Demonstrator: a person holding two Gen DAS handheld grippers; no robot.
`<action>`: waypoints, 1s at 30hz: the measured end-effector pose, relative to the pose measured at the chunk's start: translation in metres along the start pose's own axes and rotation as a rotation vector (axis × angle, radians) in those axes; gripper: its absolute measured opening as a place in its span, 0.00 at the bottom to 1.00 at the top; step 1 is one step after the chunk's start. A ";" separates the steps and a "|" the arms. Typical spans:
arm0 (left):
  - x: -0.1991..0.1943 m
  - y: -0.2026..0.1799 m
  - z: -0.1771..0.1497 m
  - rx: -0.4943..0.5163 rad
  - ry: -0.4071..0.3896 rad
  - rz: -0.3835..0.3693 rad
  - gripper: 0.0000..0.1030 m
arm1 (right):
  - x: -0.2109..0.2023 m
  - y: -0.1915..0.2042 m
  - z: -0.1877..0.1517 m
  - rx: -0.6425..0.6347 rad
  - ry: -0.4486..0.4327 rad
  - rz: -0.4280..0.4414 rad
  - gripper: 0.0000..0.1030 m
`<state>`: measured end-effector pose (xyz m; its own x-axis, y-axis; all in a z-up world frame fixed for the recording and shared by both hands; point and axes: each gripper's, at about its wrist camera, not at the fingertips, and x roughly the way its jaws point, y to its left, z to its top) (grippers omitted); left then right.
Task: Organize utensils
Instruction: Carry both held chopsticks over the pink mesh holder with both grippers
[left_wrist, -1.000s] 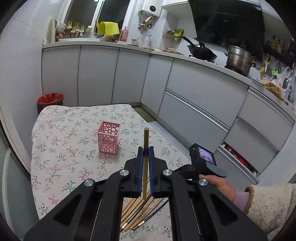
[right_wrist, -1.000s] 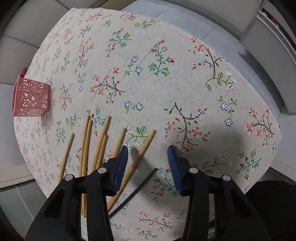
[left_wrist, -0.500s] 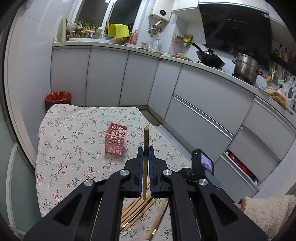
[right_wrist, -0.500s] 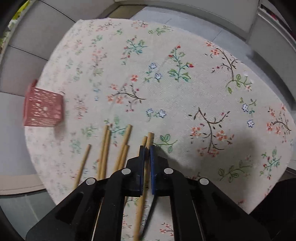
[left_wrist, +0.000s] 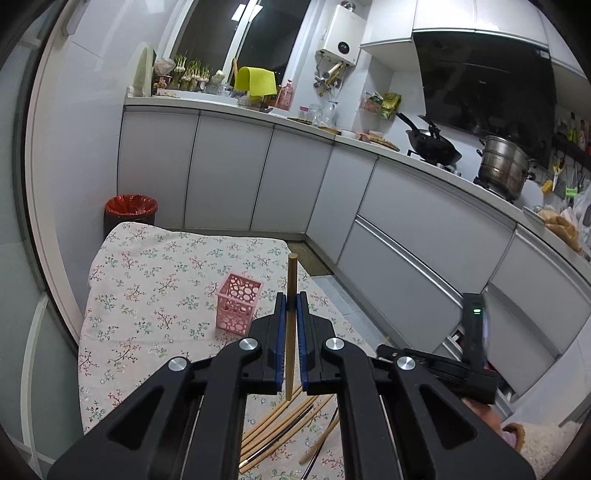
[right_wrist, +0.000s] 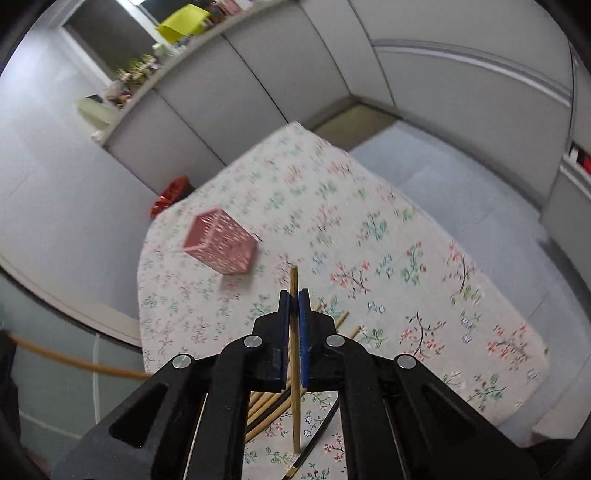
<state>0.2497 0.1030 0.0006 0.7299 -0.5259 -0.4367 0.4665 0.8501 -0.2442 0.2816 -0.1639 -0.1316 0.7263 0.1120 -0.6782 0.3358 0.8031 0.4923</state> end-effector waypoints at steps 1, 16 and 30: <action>0.002 -0.001 0.004 0.001 -0.001 0.004 0.06 | -0.012 0.001 0.003 -0.016 -0.015 0.007 0.04; 0.059 0.002 0.085 0.011 -0.119 0.111 0.06 | -0.084 0.062 0.138 -0.121 -0.281 0.130 0.04; 0.191 0.052 0.084 0.013 -0.075 0.185 0.06 | 0.006 0.110 0.173 -0.221 -0.275 0.195 0.04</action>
<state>0.4551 0.0446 -0.0231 0.8385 -0.3615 -0.4077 0.3268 0.9324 -0.1545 0.4269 -0.1760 0.0128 0.9073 0.1379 -0.3971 0.0606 0.8919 0.4481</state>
